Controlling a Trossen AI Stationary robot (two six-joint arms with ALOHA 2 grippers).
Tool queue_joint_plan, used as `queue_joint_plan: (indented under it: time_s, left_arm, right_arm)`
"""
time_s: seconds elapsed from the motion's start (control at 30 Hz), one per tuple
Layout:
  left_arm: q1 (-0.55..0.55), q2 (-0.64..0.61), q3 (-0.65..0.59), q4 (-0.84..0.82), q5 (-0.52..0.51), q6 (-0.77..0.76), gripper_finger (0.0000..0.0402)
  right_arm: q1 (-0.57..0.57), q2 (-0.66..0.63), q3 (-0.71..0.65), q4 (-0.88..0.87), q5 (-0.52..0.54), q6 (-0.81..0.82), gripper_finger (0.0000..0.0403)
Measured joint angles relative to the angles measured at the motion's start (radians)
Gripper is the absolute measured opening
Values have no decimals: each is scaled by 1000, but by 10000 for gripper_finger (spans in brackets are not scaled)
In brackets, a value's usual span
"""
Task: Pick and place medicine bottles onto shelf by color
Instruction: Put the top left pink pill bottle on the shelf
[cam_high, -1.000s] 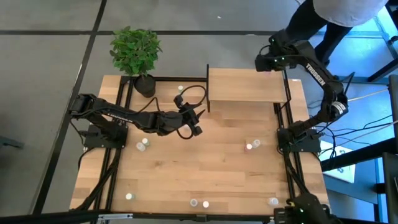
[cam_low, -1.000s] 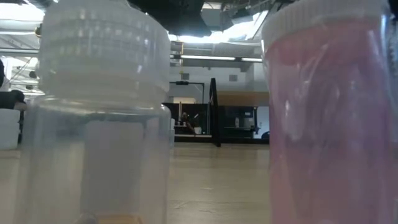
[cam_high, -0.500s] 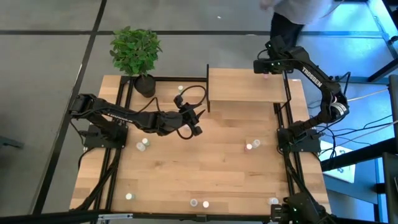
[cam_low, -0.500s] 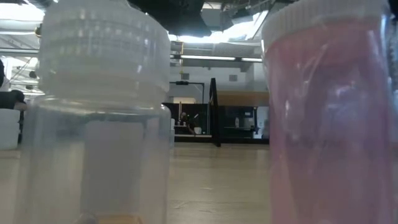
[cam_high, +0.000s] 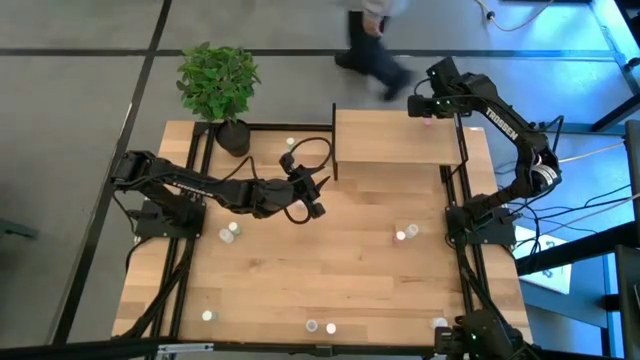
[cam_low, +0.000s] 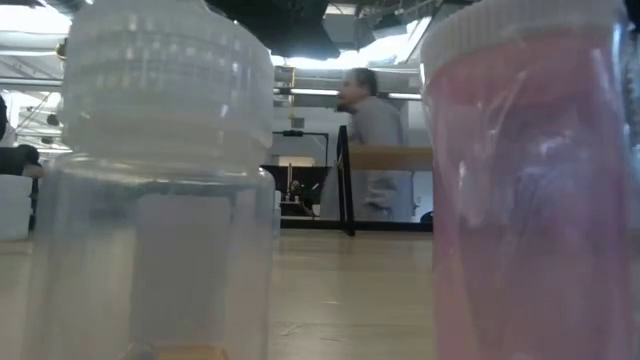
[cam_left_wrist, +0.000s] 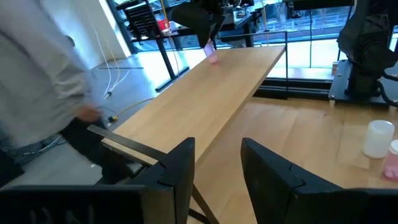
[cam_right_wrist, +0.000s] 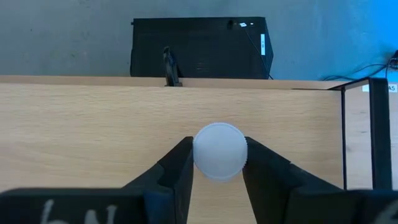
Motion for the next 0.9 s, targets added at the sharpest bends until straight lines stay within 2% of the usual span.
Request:
queue_joint_plan:
  time_s: [0.4, 0.7, 0.9]
  left_arm:
    - [0, 0, 0, 0, 0, 0, 124]
    - [0, 0, 0, 0, 0, 0, 124]
    - [0, 0, 0, 0, 0, 0, 124]
  right_arm:
    - [0, 0, 0, -3, 0, 27, 165]
    - [0, 0, 3, -3, 0, 18, 165]
    - [0, -1, 54, -4, 1, -3, 167]
